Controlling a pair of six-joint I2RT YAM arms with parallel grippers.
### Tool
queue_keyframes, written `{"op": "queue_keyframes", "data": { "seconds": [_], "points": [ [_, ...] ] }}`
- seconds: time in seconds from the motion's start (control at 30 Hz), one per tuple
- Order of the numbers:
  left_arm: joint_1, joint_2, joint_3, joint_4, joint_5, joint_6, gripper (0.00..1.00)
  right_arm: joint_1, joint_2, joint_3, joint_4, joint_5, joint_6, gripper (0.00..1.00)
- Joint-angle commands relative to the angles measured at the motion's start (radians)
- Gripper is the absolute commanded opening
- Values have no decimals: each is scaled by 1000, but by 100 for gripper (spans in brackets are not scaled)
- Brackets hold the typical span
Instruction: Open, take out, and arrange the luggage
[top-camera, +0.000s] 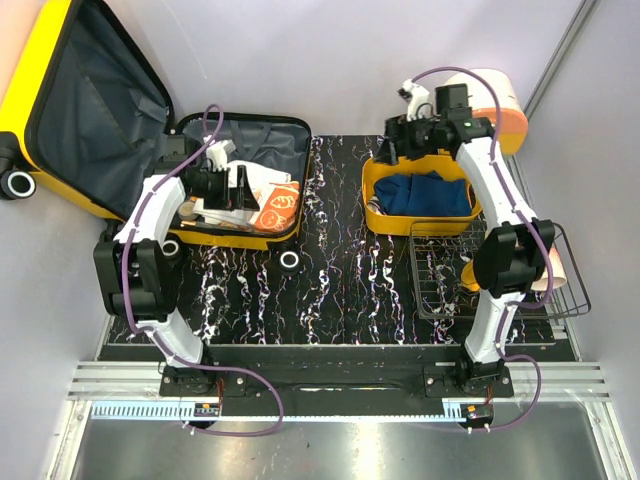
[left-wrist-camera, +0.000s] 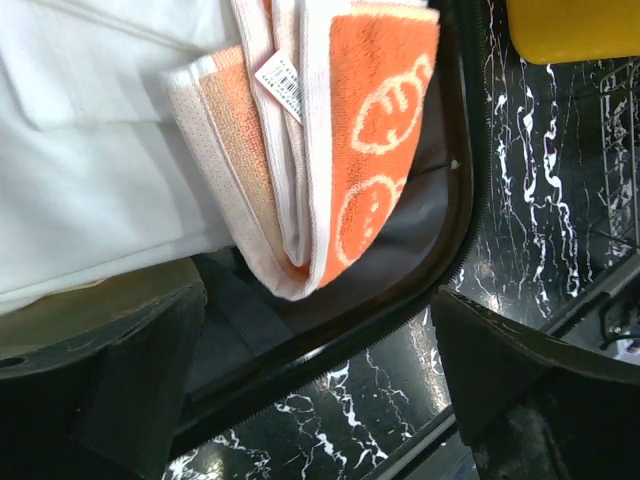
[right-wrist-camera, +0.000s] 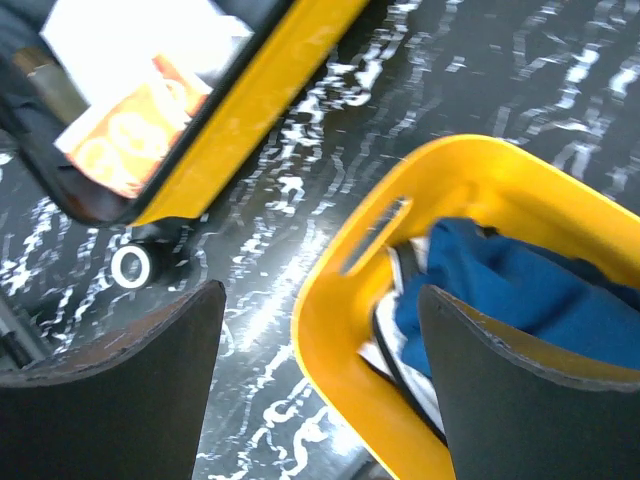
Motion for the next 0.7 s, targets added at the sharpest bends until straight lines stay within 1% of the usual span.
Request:
{"op": "queue_keyframes", "data": {
  "seconds": [0.0,0.03,0.17,0.27,0.3,0.33,0.43,0.47,0.57,0.6,0.67],
  "points": [
    [6,59,-30,58,114,-16,99,52,29,67,30,-62,79,86],
    [6,76,-30,73,152,-28,99,59,34,72,30,-69,79,87],
    [-11,171,-1,131,186,-60,99,73,43,62,38,-75,91,86],
    [-25,213,18,156,208,-80,99,73,37,50,39,-69,90,86],
    [-57,220,22,159,209,-79,98,73,32,46,38,-69,90,86],
    [-65,225,22,165,225,-80,96,73,31,39,38,-69,90,86],
    [-86,221,31,170,254,-109,81,72,28,35,41,-68,88,86],
    [-89,208,28,176,260,-117,67,73,28,36,41,-69,90,86],
    [-88,139,15,207,242,-145,47,73,29,42,44,-77,100,86],
    [-86,121,15,210,240,-149,36,73,28,43,47,-82,105,86],
    [-82,64,16,216,216,-172,19,72,28,43,51,-106,114,85]
  ]
}}
